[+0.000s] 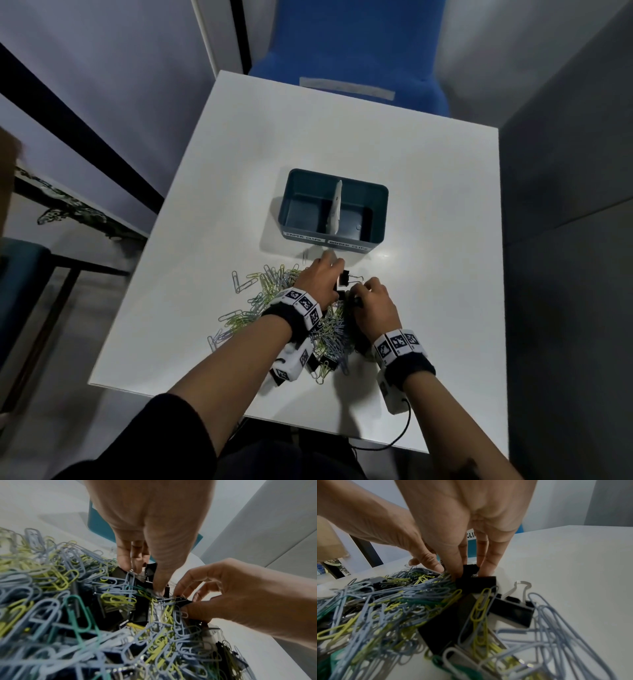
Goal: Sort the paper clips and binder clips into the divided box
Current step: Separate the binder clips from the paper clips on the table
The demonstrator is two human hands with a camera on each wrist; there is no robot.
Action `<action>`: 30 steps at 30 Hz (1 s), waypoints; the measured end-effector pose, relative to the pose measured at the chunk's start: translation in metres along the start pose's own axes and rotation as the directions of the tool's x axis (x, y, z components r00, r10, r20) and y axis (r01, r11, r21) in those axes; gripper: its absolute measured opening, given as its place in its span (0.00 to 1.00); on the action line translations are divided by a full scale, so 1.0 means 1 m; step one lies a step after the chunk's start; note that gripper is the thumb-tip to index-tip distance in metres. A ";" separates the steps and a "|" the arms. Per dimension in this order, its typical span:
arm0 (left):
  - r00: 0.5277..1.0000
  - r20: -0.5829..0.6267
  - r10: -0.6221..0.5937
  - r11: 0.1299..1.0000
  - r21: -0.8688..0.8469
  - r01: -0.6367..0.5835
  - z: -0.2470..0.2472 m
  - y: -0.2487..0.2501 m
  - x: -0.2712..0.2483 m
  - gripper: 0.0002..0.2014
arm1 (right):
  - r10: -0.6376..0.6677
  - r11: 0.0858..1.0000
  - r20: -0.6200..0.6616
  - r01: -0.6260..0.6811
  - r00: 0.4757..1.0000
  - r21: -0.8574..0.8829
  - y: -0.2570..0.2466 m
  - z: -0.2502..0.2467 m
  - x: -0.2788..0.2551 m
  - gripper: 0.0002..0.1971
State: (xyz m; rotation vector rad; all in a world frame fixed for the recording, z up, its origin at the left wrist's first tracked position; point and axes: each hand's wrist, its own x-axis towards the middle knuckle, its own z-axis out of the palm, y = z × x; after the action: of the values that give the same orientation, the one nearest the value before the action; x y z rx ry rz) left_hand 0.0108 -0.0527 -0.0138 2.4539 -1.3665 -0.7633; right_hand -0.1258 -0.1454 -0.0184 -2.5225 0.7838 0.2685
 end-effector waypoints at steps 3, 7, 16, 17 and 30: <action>0.999 -0.033 0.018 0.997 -0.075 -0.021 -0.004 0.001 0.001 0.22 | 0.004 0.998 -0.033 -0.002 0.999 0.068 0.000 -0.002 0.002 0.13; 0.999 -0.051 0.019 0.984 -0.174 -0.027 -0.003 -0.008 -0.004 0.13 | -0.035 0.988 -0.070 0.044 0.997 0.145 0.003 -0.005 0.003 0.13; 0.943 -0.207 -0.259 0.862 -0.491 0.128 -0.042 -0.056 -0.044 0.06 | 0.174 0.957 -0.230 -0.110 0.957 0.268 0.055 -0.030 0.006 0.07; 0.924 -0.210 -0.320 0.848 -0.499 0.181 -0.051 -0.073 -0.052 0.06 | 0.220 0.949 -0.229 -0.153 0.948 0.276 0.064 -0.034 0.007 0.06; 0.770 0.031 -0.638 0.672 -0.467 0.575 -0.062 -0.202 -0.126 0.14 | 0.276 0.958 -0.159 -0.259 0.948 0.122 0.080 -0.036 -0.008 0.19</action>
State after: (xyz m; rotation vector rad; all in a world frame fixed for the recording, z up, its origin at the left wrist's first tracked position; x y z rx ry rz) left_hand 0.1357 0.1591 -0.0087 2.4842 -0.2148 -0.8937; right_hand -0.1766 -0.2167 -0.0159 -2.3660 1.1837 0.0938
